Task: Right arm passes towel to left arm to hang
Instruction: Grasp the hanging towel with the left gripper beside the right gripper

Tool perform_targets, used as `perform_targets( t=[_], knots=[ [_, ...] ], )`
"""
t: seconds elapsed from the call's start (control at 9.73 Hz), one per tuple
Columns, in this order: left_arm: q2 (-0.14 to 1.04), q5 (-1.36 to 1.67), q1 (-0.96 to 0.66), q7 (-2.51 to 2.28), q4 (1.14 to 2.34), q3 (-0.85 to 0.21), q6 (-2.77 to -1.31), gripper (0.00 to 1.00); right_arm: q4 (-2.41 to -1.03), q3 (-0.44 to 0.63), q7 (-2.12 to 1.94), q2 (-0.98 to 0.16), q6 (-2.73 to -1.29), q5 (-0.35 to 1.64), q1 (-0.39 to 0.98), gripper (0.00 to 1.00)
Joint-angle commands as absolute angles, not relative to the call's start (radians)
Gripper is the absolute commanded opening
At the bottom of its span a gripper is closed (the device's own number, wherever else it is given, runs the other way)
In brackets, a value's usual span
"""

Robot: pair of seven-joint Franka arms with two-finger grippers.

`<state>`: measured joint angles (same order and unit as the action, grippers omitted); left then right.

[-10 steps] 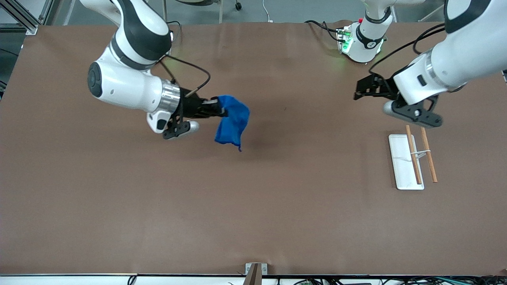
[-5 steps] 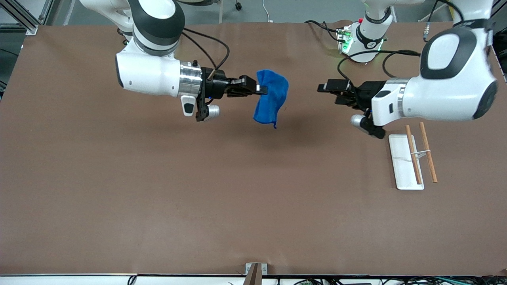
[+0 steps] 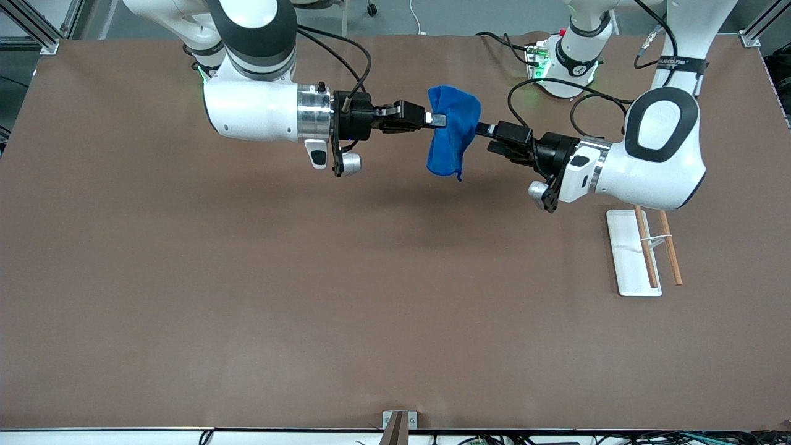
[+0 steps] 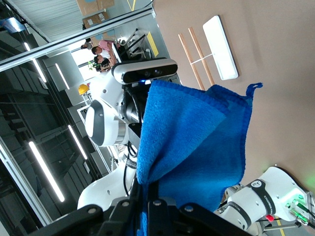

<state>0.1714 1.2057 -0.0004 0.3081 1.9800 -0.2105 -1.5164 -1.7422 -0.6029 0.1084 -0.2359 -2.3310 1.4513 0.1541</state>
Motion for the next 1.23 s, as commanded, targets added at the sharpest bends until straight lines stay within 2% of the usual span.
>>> perform_targets(
  t=[0.0,0.21,0.41,0.72,1.13],
  knots=[
    [0.098,1.366,0.035,0.397,2.143,-0.207,-1.539,1.00,-1.729,-0.609,0.087,-0.245,-2.350,1.479,0.163,0.00],
    [0.072,1.451,0.032,0.434,2.218,-0.202,-1.539,1.00,-1.729,-0.609,0.087,-0.245,-2.353,1.480,0.166,0.00],
    [0.012,1.520,0.029,0.535,2.343,-0.202,-1.537,1.00,-1.730,-0.609,0.087,-0.245,-2.353,1.479,0.166,0.00],
    [0.017,1.693,0.022,0.558,2.375,-0.202,-1.545,0.97,-1.730,-0.611,0.087,-0.245,-2.376,1.476,0.172,0.00],
    [0.031,1.720,-0.003,0.558,2.399,-0.209,-1.549,0.94,-1.730,-0.612,0.087,-0.245,-2.378,1.477,0.178,0.00]
  ],
)
